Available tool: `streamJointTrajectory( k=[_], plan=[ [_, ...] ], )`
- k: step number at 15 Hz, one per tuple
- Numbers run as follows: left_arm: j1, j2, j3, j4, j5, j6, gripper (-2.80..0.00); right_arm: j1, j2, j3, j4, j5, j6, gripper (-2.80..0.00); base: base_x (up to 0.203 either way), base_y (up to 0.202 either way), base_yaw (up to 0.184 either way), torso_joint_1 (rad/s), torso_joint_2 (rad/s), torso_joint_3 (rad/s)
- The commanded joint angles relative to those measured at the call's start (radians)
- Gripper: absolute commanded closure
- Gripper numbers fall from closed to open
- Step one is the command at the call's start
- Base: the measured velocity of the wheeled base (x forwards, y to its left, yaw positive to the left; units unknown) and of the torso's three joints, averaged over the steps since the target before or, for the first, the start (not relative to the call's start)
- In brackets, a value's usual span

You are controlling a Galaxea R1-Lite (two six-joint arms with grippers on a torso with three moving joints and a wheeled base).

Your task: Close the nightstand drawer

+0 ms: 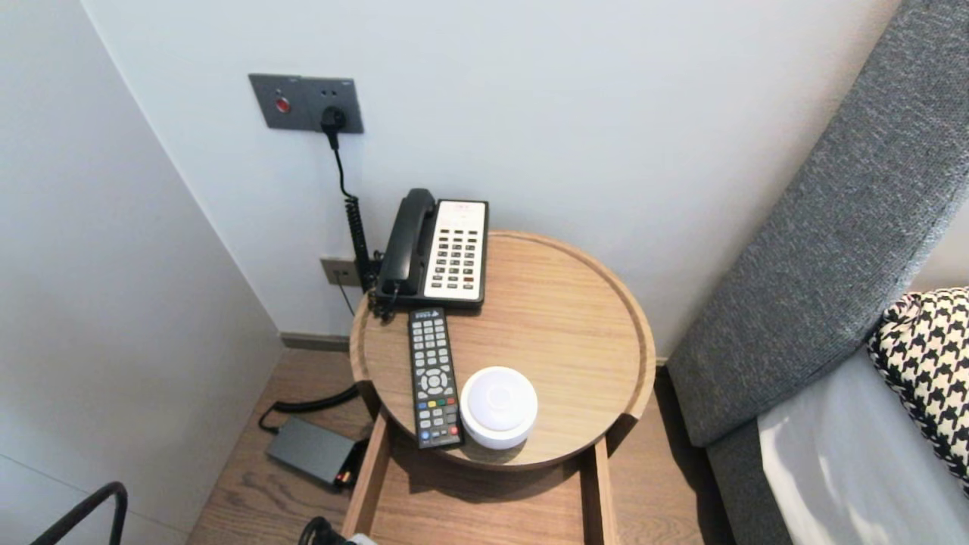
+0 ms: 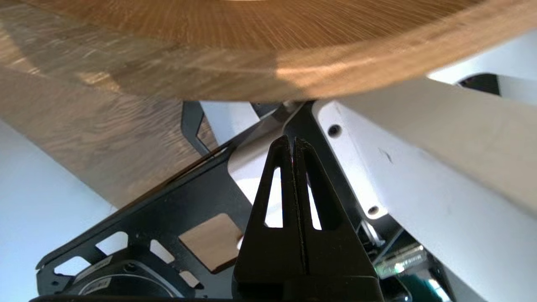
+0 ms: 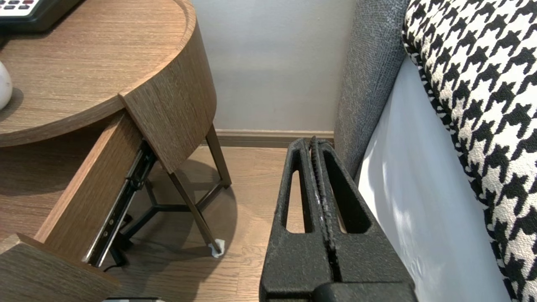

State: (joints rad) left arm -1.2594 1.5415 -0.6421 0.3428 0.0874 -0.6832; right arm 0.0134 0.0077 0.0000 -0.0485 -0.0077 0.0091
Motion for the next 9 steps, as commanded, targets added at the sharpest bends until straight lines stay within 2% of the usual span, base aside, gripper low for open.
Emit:
streamJointTrajectory(
  k=[1,6,9],
  plan=[
    [0.0,0.028,0.001,-0.012,0.002,-0.01,0.0,0.0,0.002,0.025,-0.001,0.0,0.0,0.0,0.0,0.0,0.0,0.0,0.0,0.0],
    [0.001,0.033,0.0,-0.042,0.005,-0.025,0.0,0.0,0.002,0.025,-0.001,0.0,0.0,0.0,0.0,0.0,0.0,0.0,0.0,0.0],
    [0.006,0.047,-0.001,-0.063,0.039,-0.027,0.0,0.0,0.002,0.025,-0.001,0.0,0.0,0.0,0.0,0.0,0.0,0.0,0.0,0.0]
  ],
)
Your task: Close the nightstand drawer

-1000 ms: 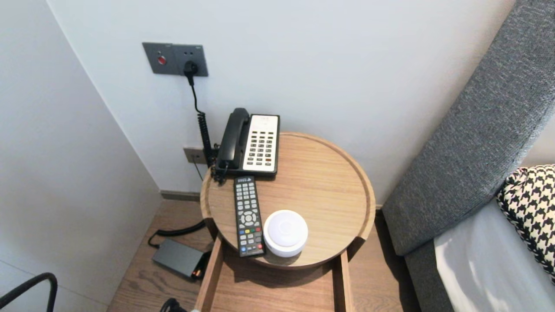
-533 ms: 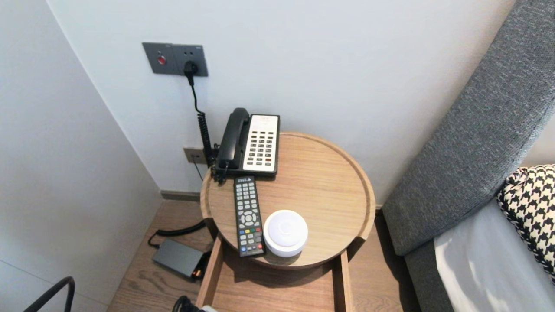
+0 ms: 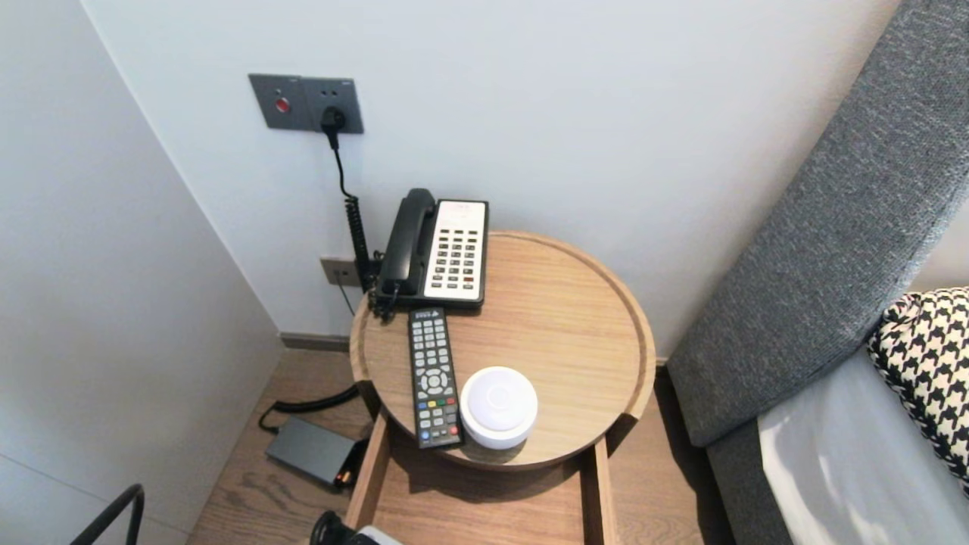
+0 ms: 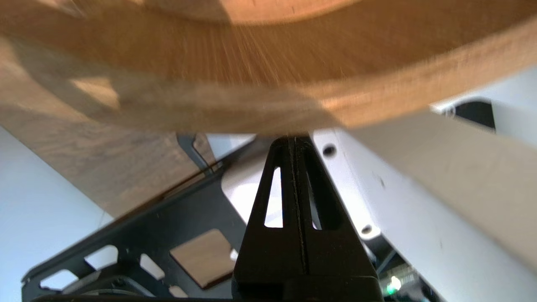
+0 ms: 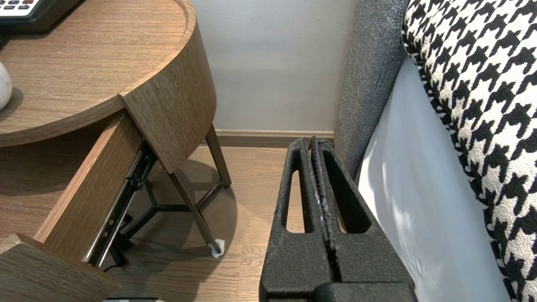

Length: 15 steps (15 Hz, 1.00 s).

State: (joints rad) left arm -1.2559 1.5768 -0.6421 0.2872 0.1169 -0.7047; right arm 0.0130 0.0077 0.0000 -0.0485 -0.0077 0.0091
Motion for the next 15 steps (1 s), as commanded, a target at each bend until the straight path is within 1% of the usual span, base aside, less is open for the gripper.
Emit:
streamJointTrajectory(
  k=[1,3,7,10,15],
  plan=[
    [0.003,0.017,-0.001,-0.022,0.018,-0.018,0.0,0.001,0.002,0.025,-0.001,0.0,0.0,0.0,0.0,0.0,0.0,0.0,0.0,0.0],
    [0.003,0.03,-0.001,-0.045,0.027,-0.038,0.0,0.001,0.002,0.025,-0.001,0.0,0.0,0.0,0.0,0.0,0.0,0.0,0.0,0.0],
    [0.01,0.034,-0.002,-0.056,0.03,-0.039,0.0,0.001,0.002,0.025,-0.001,0.0,0.0,0.0,0.0,0.0,0.0,0.0,0.0,0.0],
    [0.048,0.032,-0.005,-0.074,0.031,-0.038,0.0,0.001,0.002,0.025,-0.001,0.0,0.0,0.0,0.0,0.0,0.0,0.0,0.0,0.0],
    [0.073,0.038,-0.026,-0.074,0.055,-0.033,0.0,0.001,0.002,0.025,-0.001,0.0,0.0,0.0,0.0,0.0,0.0,0.0,0.0,0.0]
  ],
)
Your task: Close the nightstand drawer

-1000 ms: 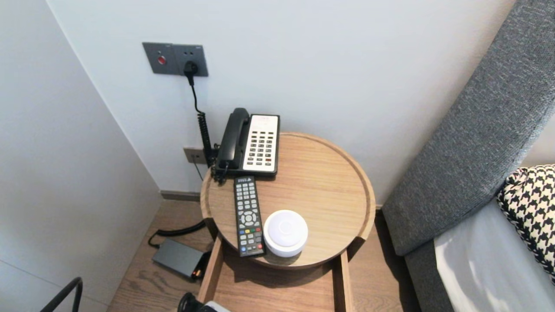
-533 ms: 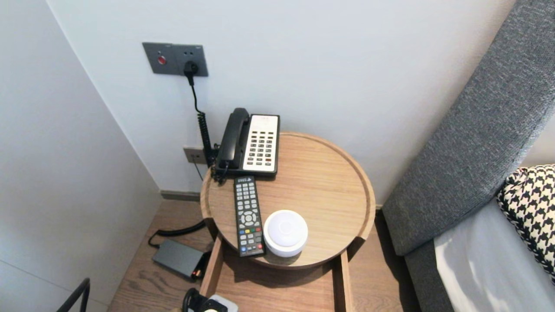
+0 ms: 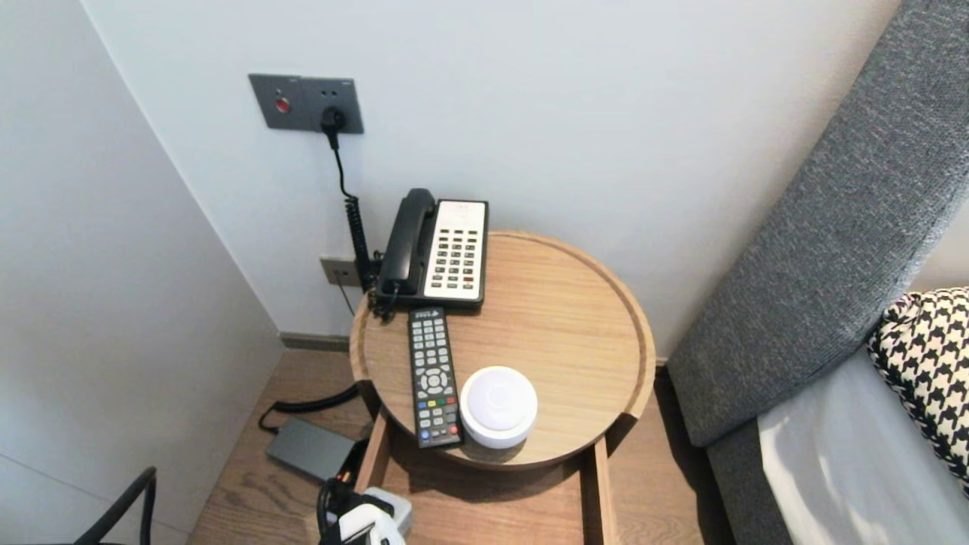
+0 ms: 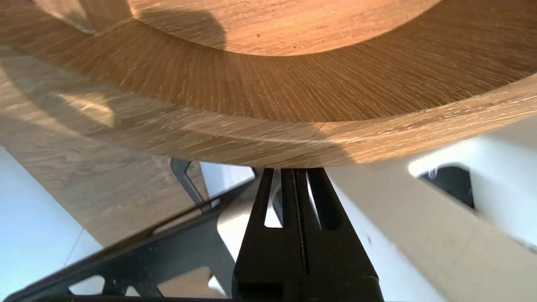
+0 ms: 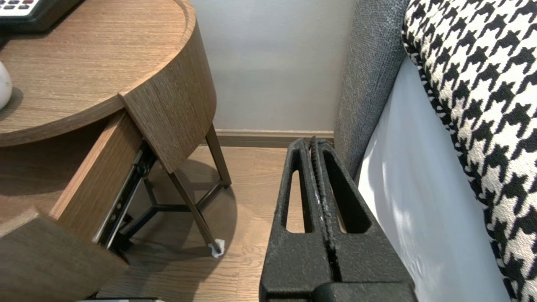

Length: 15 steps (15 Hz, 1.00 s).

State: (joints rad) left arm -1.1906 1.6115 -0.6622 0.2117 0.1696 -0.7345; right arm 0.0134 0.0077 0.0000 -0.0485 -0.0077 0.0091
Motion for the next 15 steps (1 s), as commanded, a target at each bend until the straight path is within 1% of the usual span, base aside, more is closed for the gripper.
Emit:
streamJointTrajectory(
  k=[1,3,8,11,15],
  plan=[
    [0.018,0.004,-0.011,0.002,0.003,-0.001,0.0,0.0,0.002,0.025,-0.001,0.0,0.0,0.0,0.0,0.0,0.0,0.0,0.0,0.0],
    [0.042,0.004,-0.024,0.001,0.004,0.002,0.0,0.0,0.002,0.025,-0.001,0.0,0.0,0.0,0.0,0.0,0.0,0.0,0.0,0.0],
    [0.077,0.022,-0.068,-0.012,0.009,0.001,0.0,0.0,0.002,0.025,-0.001,0.0,0.0,0.0,0.0,0.0,0.0,0.0,0.0,0.0],
    [0.082,0.06,-0.092,-0.021,0.052,-0.006,0.0,0.0,0.002,0.025,-0.001,0.0,0.0,0.0,0.0,0.0,0.0,0.0,0.0,0.0],
    [0.086,0.088,-0.104,-0.046,0.06,-0.006,0.0,0.0,0.002,0.025,-0.001,0.0,0.0,0.0,0.0,0.0,0.0,0.0,0.0,0.0]
  ],
)
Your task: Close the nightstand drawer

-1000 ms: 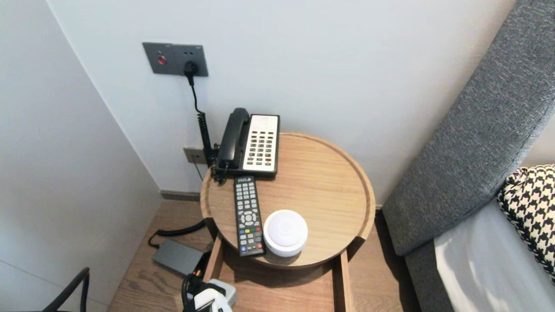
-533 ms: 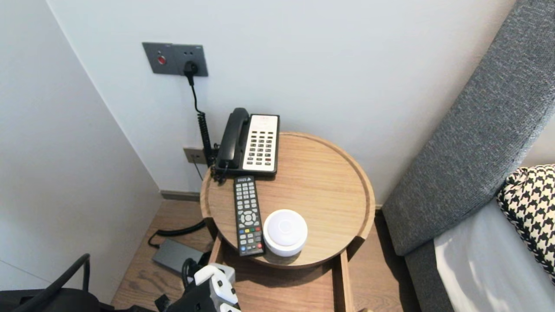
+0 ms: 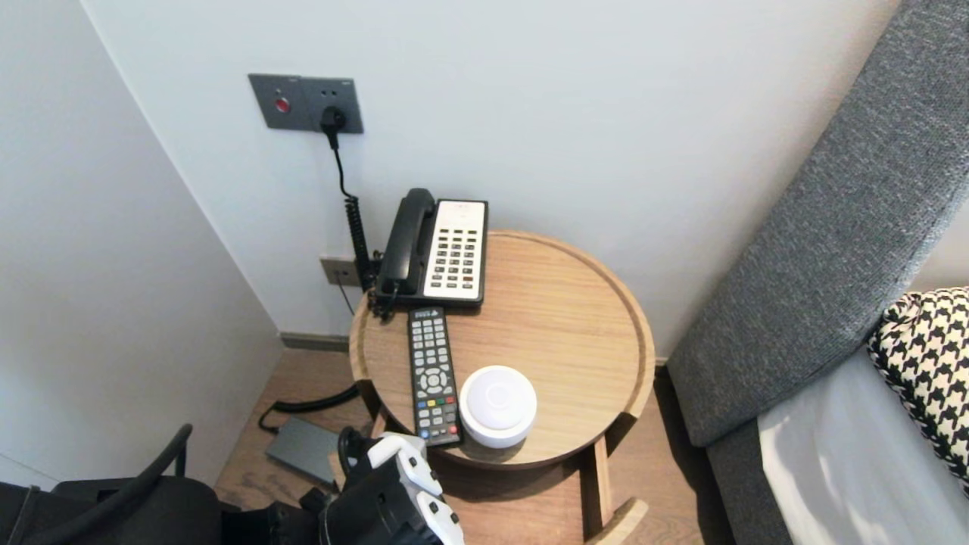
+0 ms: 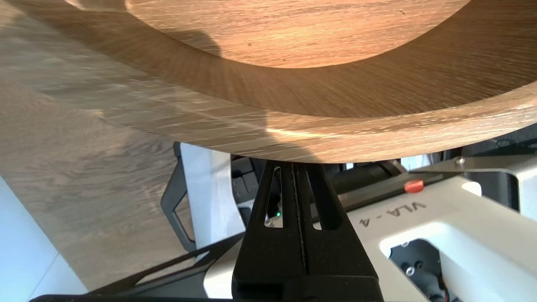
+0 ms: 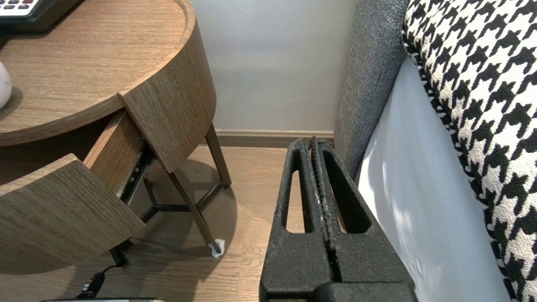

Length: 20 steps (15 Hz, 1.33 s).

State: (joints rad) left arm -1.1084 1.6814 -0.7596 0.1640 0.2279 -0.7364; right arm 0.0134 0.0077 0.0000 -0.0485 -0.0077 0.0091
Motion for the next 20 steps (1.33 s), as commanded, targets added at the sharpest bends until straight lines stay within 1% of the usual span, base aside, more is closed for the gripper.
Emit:
streamJointTrajectory(
  k=[1,5,20],
  plan=[
    [0.01,0.02,-0.01,0.002,0.002,-0.005,0.0,0.0,0.002,0.025,-0.001,0.0,0.0,0.0,0.0,0.0,0.0,0.0,0.0,0.0],
    [0.045,0.027,-0.046,0.002,0.002,0.006,0.0,0.0,0.002,0.025,-0.001,0.0,0.0,0.0,0.0,0.0,0.0,0.0,0.0,0.0],
    [0.108,0.128,-0.169,-0.021,0.002,0.012,0.0,0.0,0.002,0.025,-0.001,0.0,0.0,0.0,0.0,0.0,0.0,0.0,0.0,0.0]
  ],
)
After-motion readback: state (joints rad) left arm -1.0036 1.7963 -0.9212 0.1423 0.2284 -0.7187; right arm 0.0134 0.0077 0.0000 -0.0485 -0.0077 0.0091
